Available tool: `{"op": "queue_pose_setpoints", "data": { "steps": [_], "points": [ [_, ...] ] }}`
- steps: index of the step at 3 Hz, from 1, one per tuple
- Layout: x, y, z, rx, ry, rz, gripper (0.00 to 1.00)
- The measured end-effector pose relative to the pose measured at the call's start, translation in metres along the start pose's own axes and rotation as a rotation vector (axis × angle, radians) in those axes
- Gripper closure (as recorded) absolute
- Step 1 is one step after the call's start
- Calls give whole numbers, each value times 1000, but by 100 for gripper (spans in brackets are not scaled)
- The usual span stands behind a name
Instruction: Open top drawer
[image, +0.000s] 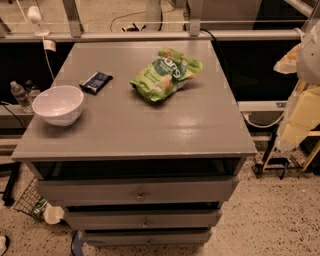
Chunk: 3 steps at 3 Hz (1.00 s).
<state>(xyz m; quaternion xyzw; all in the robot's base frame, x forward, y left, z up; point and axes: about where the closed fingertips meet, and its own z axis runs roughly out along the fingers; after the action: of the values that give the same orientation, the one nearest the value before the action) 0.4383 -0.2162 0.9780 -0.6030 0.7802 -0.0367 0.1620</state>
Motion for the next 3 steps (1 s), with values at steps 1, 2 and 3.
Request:
{"op": "queue_pose_setpoints", "data": {
  "steps": [1, 2, 3],
  "points": [
    [1, 2, 1, 1, -4, -2, 0],
    [9, 26, 7, 9, -44, -21, 0],
    [11, 65, 28, -36, -104, -60, 0]
  ]
}}
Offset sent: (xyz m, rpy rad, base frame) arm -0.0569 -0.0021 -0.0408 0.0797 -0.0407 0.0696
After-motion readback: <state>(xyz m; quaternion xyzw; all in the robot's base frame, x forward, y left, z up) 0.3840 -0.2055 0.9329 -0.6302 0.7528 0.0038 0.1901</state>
